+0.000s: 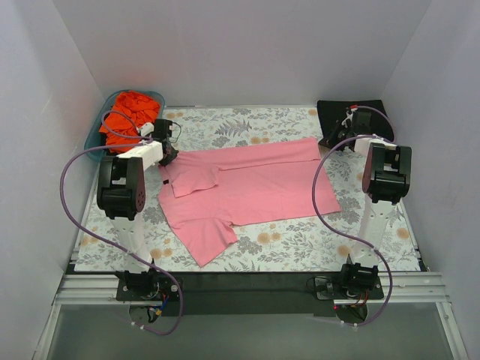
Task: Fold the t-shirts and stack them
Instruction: Fold the tshirt
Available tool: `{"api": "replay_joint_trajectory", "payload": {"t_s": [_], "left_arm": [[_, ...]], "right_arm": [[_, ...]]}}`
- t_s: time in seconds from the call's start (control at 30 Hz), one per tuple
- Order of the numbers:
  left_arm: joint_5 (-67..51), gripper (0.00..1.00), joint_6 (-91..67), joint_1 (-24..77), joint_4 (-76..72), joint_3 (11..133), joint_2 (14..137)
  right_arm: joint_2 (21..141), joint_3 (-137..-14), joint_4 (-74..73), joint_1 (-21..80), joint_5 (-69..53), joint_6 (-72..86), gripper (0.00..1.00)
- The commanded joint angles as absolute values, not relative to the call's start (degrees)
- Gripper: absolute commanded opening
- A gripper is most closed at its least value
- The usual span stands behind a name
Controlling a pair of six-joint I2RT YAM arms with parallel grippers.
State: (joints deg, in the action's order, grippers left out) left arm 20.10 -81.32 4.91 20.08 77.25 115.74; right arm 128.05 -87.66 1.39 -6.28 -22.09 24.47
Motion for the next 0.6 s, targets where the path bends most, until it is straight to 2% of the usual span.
{"api": "replay_joint_trajectory", "payload": {"t_s": [0.0,0.1,0.27,0.47,0.57], "left_arm": [[17.9,0.18,-79.4,4.0,21.0,79.4,116.5],[16.7,0.25,-78.4,4.1,20.3,80.8,115.1],[13.8,0.36,-77.8,4.8,19.2,81.5,110.8],[14.4,0.53,-77.3,7.1,20.0,77.7,100.5],[14.8,0.56,-78.3,8.4,22.4,74.4,94.1]], "right_arm": [[128.9,-90.5,0.9,-6.5,-24.3,23.3,0.18],[126.9,-91.5,0.9,-6.3,-25.6,22.5,0.21],[120.9,-90.8,0.1,-5.6,-26.0,20.3,0.31],[110.8,-84.2,-5.2,-3.9,-20.5,16.9,0.44],[104.6,-79.0,-8.2,-2.5,-15.8,15.6,0.49]]}}
